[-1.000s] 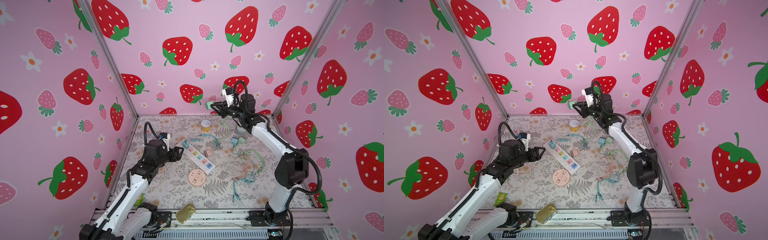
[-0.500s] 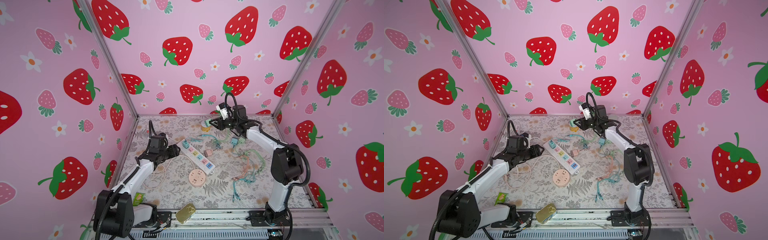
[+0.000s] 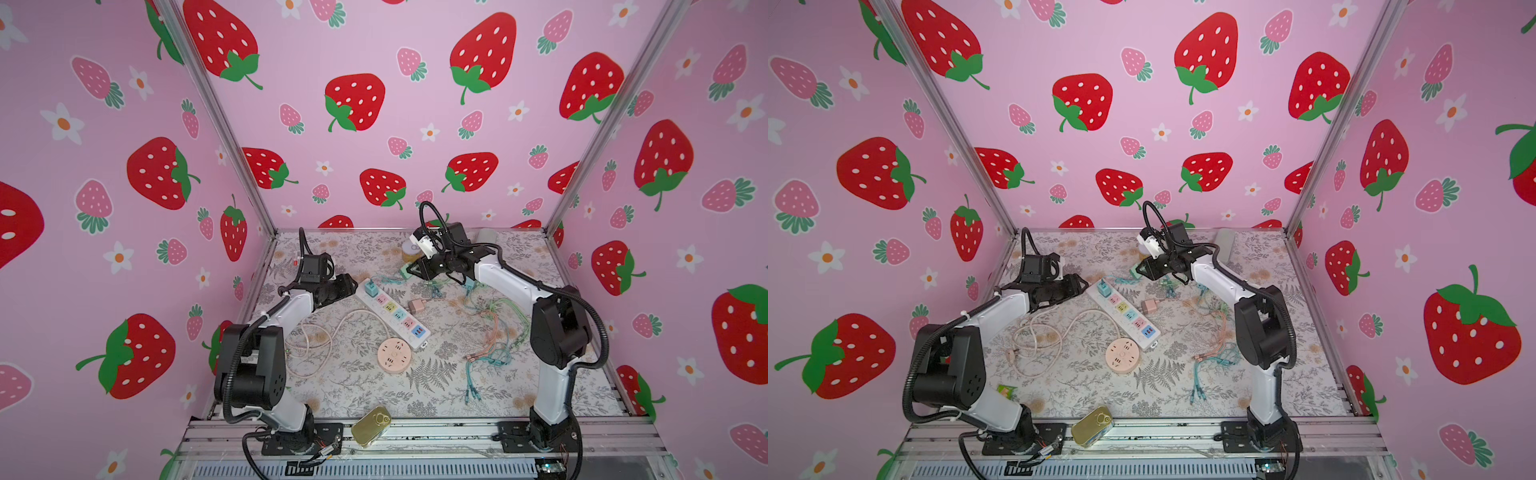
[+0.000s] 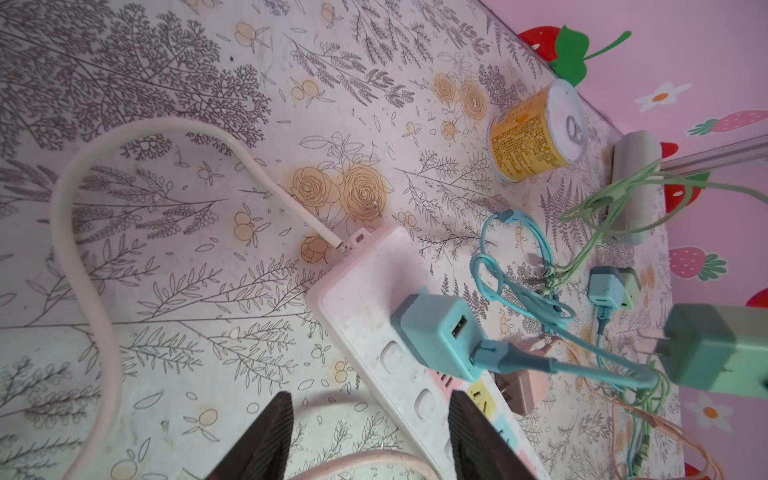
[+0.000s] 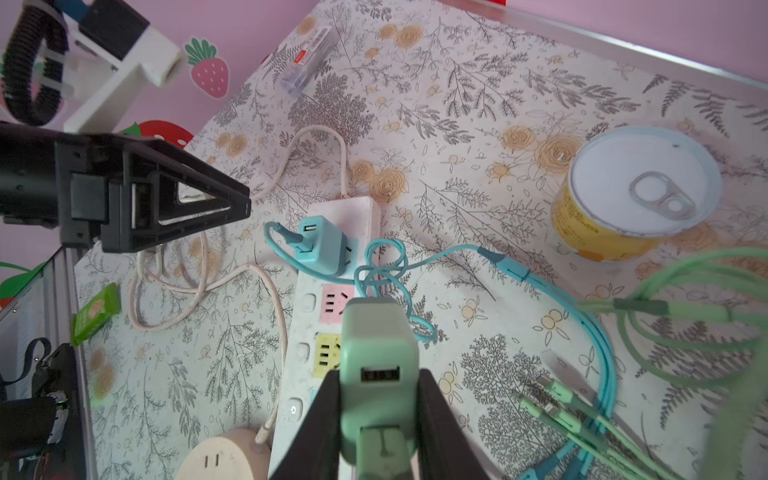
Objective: Insert the plug
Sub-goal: 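Carry the mint-green plug over the power strip while the left gripper withdraws, then align the plug above the socket beside the teal charger with the right gripper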
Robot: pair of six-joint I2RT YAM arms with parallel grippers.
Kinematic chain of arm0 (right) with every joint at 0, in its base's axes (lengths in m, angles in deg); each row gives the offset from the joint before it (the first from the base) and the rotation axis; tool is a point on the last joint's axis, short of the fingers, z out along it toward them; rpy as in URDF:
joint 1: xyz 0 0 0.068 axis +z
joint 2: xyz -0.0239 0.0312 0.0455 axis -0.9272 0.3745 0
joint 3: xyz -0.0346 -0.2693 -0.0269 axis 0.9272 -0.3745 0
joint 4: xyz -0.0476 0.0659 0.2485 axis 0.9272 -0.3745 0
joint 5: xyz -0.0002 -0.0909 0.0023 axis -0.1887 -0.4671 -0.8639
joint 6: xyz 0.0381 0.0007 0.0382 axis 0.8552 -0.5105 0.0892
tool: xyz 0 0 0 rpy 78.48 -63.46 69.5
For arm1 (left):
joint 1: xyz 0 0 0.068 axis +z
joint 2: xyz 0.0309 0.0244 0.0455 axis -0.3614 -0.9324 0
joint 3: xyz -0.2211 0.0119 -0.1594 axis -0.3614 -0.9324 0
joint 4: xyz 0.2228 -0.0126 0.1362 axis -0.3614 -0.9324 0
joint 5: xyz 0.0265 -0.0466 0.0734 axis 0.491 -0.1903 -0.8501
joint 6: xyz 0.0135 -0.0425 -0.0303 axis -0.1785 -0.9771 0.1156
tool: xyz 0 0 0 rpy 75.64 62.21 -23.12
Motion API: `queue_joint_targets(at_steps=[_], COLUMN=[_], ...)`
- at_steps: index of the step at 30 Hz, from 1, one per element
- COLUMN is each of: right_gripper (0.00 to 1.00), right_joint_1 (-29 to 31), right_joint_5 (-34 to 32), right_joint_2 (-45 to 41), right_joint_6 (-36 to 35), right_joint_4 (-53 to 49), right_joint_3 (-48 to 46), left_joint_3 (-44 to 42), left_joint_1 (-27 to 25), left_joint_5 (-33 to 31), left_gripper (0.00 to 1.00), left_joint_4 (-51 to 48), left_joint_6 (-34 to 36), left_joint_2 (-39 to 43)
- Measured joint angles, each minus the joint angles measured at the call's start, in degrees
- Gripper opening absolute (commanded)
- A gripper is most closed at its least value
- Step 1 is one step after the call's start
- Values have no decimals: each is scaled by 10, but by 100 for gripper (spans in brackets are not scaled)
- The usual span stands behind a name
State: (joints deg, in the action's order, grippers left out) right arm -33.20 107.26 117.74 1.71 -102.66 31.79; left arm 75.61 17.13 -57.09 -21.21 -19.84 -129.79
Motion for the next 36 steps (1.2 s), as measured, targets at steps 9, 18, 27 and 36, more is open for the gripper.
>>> queue_joint_targets(at_steps=[9,18,27,36], right_gripper=[11,11,11,11], right_joint_1=[17,47,64,83], right_joint_5=[-45,-60,-58,-66], right_joint_2=[0,0,0,20], right_joint_6=[-16,-24,-24,-23], right_joint_4=[-45,-58,-58,-58], right_joint_3=[0,0,-1,-1], left_joint_3=[45,70,82,101], left_joint_1=[0,0,0,0], left_joint_5=[30,27,12,7], left_gripper=[56,47,42,36], left_joint_4=[2,-16,-40,-50], left_joint_6=[17,19,24,31], left_joint_2=[-73,-110,-129,-156])
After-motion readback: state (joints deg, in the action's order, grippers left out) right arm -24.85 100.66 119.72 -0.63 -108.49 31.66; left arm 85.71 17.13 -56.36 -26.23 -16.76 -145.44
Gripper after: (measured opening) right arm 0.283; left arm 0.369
